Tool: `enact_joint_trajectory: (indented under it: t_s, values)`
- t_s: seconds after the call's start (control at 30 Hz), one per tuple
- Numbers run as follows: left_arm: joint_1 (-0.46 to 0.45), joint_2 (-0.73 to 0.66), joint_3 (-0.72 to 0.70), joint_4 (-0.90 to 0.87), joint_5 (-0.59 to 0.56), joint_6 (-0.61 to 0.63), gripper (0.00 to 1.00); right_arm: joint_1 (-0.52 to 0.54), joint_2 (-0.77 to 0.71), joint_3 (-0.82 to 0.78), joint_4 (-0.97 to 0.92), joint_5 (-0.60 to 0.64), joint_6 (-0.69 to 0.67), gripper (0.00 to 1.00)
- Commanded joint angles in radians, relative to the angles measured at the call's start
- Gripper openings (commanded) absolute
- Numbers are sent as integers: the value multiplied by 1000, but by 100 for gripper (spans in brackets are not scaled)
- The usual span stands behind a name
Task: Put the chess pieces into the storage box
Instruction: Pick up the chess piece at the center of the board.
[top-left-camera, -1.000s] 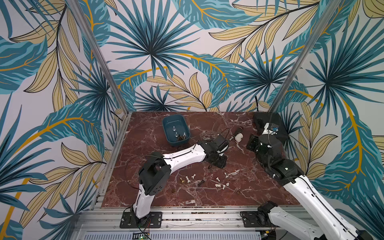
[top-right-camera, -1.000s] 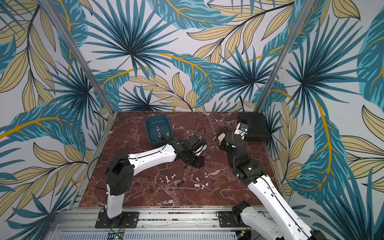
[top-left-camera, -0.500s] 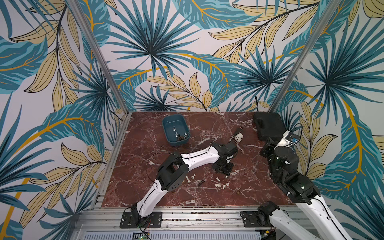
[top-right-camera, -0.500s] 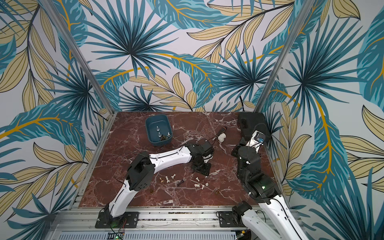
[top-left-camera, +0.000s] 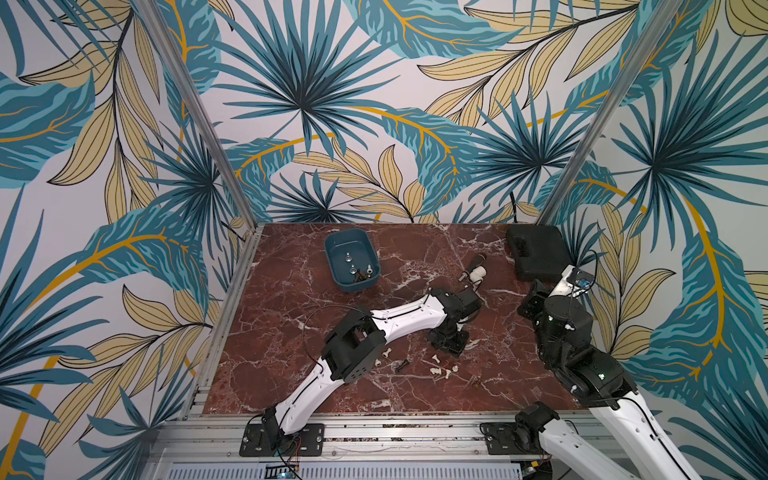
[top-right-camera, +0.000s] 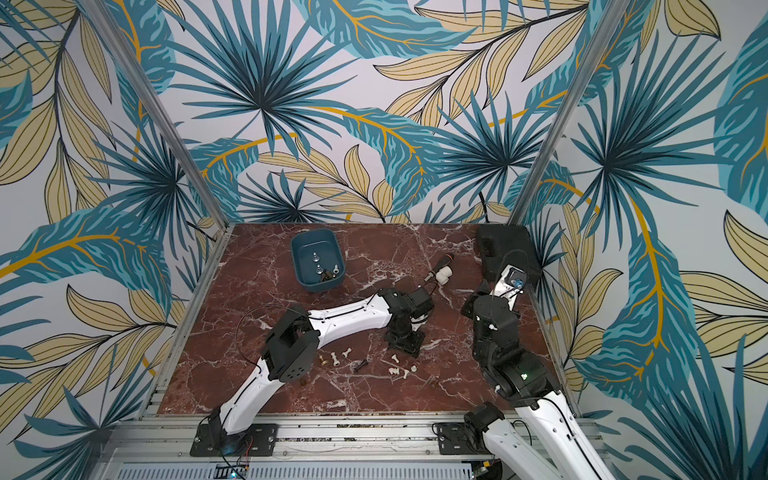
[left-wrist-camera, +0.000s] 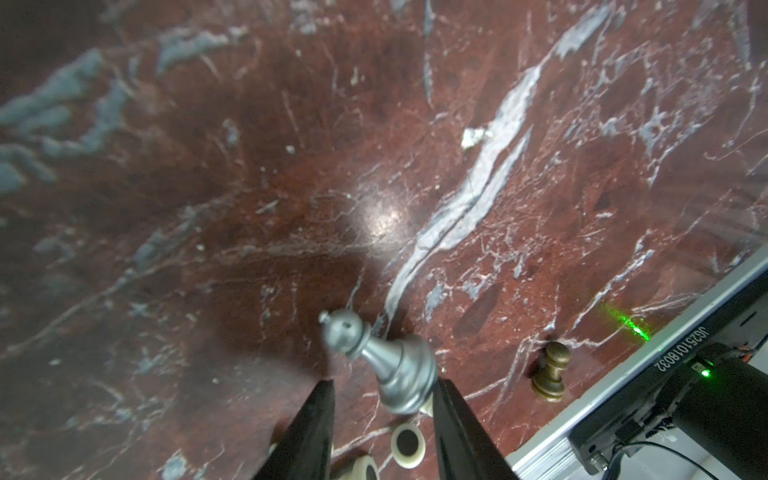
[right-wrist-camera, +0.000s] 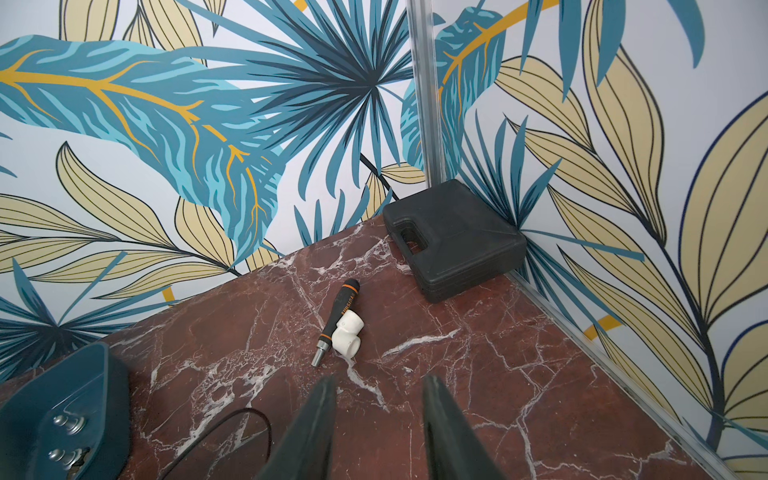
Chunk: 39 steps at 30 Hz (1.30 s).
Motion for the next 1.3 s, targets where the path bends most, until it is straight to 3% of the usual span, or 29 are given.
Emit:
enact_joint_trajectory:
  t_s: [0.0, 0.47, 0.87, 1.27]
  values:
    - [-11, 25, 41, -17, -9, 16, 44, -3, -12, -29, -18, 1, -11, 38]
    - [-19, 135, 150, -101, -42, 38, 43, -2, -21, -52, -20, -1, -7, 38]
    - [-26, 138, 170, -180, -188, 100, 36, -2, -19, -61, -19, 2, 0, 38]
    - [-25, 132, 198, -171, -204, 125, 23, -3, -14, -45, -19, 8, -17, 38]
